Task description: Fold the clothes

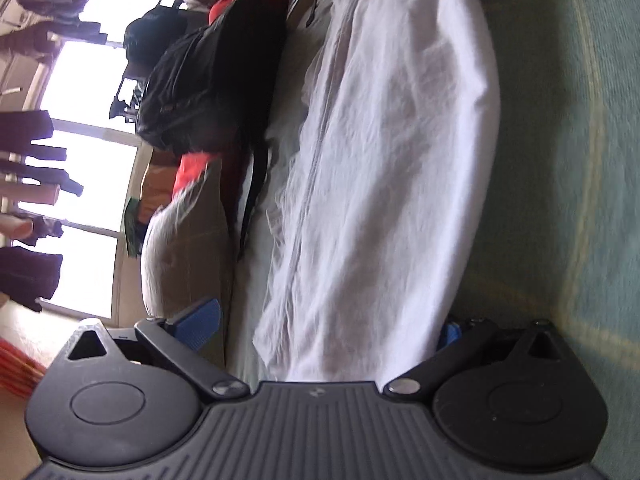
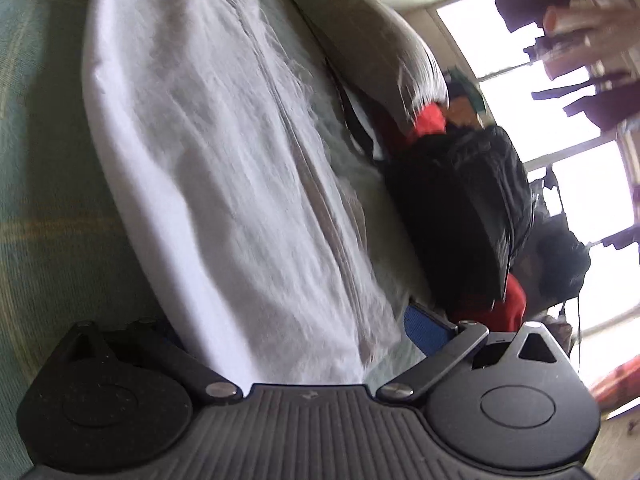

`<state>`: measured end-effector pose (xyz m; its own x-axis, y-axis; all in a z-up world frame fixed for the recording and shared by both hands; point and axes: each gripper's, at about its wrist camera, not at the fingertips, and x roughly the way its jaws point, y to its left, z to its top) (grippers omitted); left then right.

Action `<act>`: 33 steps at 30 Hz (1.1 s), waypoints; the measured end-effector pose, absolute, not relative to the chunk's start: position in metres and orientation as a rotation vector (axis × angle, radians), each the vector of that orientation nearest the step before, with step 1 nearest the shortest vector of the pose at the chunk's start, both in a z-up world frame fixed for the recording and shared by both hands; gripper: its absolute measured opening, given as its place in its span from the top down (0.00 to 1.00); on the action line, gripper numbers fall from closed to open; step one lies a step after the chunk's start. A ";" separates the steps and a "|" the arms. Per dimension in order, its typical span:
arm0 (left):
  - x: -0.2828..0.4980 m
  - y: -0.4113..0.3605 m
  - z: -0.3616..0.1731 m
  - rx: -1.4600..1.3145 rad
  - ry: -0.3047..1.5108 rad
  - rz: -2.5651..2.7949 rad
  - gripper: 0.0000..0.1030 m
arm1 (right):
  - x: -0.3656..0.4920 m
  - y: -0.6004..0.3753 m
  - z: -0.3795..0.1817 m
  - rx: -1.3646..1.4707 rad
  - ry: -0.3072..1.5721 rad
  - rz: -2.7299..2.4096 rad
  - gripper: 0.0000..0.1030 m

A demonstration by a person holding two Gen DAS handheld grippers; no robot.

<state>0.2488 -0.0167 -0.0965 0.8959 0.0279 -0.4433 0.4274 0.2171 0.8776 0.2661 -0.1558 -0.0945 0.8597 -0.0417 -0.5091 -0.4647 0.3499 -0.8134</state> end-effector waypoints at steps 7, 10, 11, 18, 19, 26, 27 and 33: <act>0.254 -0.024 -0.099 1.341 0.371 -0.293 0.01 | 0.276 -0.133 -0.095 -1.198 0.452 0.341 0.00; 0.257 -0.006 -0.101 1.347 0.381 -0.253 0.01 | 0.274 -0.147 -0.093 -1.179 0.464 0.324 0.00; 0.258 0.000 -0.102 1.348 0.394 -0.231 0.01 | 0.274 -0.152 -0.093 -1.178 0.471 0.310 0.00; 0.239 -0.014 -0.127 1.541 0.369 -0.266 0.49 | 0.259 -0.146 -0.107 -1.265 0.480 0.322 0.31; 0.239 -0.017 -0.132 1.557 0.378 -0.278 0.56 | 0.255 -0.142 -0.111 -1.291 0.476 0.333 0.42; 0.243 -0.018 -0.138 1.542 0.443 -0.339 1.00 | 0.252 -0.139 -0.116 -1.294 0.521 0.396 0.80; 0.244 -0.018 -0.134 1.534 0.449 -0.345 1.00 | 0.253 -0.140 -0.112 -1.283 0.530 0.405 0.82; 0.242 -0.015 -0.117 1.516 0.447 -0.352 1.00 | 0.263 -0.147 -0.078 -1.181 0.611 0.475 0.92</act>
